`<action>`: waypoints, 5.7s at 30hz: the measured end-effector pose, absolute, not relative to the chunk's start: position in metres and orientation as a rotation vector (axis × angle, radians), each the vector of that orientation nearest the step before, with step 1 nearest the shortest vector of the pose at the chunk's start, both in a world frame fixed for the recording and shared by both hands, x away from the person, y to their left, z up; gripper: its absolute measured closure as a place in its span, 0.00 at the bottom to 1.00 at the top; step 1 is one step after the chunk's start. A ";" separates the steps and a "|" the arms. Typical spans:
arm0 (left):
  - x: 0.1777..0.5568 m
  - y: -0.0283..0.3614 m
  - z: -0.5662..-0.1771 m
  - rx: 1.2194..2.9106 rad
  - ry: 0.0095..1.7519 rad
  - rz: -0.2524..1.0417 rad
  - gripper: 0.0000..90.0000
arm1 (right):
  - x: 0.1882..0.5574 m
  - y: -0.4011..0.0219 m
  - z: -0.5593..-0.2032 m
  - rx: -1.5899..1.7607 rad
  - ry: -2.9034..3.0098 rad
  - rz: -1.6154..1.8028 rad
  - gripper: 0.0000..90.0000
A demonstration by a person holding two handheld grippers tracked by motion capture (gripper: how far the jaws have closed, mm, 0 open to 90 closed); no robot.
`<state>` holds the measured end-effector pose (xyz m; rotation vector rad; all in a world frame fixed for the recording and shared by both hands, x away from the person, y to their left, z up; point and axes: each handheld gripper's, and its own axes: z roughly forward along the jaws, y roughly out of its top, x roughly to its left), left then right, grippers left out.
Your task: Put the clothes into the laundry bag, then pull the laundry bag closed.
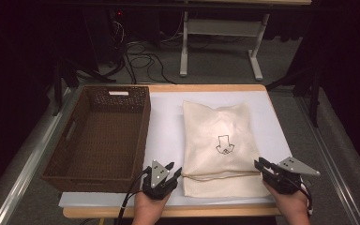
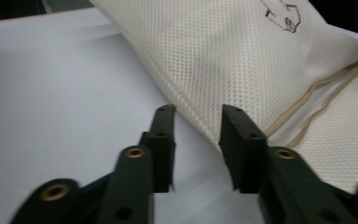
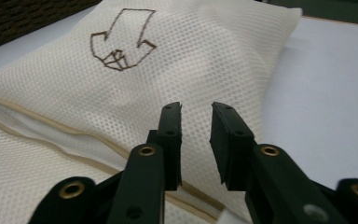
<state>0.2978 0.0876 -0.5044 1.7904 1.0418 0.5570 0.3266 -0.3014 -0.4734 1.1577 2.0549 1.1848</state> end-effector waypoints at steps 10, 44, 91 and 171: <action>0.299 0.076 -0.522 1.922 1.104 0.517 0.99 | 0.329 -0.286 -0.476 1.097 2.109 1.186 0.90; 0.287 0.062 -0.501 1.843 0.966 0.607 0.74 | 0.329 -0.284 -0.481 1.078 2.143 1.187 0.90; 0.303 0.059 -0.504 1.871 0.950 0.387 0.92 | 0.342 -0.218 -0.468 0.982 2.218 1.312 0.75; 0.294 0.056 -0.514 1.860 0.910 0.431 0.91 | 0.323 -0.161 -0.490 0.897 2.423 1.518 0.91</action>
